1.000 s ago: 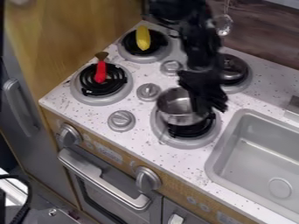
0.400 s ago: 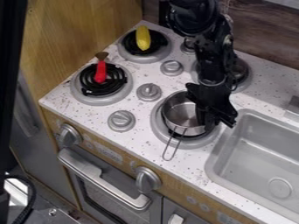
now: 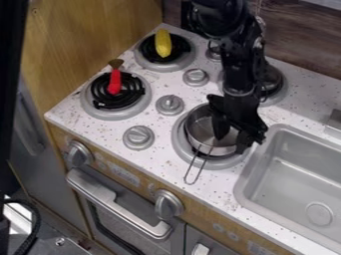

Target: Move the silver bowl to the bottom right side of the burner

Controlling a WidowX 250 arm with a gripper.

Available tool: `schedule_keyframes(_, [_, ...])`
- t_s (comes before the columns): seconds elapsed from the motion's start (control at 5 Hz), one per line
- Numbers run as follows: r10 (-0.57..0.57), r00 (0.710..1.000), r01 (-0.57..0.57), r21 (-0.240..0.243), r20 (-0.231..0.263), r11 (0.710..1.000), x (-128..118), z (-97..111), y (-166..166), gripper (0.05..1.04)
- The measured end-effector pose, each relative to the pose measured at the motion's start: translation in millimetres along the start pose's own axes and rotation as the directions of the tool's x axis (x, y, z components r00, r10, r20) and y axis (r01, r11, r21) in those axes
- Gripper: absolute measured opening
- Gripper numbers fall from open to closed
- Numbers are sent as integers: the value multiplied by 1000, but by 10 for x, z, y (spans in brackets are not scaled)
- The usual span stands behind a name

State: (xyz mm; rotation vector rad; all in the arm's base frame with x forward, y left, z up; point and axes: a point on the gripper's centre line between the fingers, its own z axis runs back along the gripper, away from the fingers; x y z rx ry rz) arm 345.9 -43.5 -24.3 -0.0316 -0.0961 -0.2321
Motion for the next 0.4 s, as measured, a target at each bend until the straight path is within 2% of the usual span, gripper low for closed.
schedule_keyframes(0.2, [38,999,-38,-6,4,999,53,205,-15,998])
schedule_keyframes(0.4, [68,998,-68,-39,1,997,67,299,-58,997])
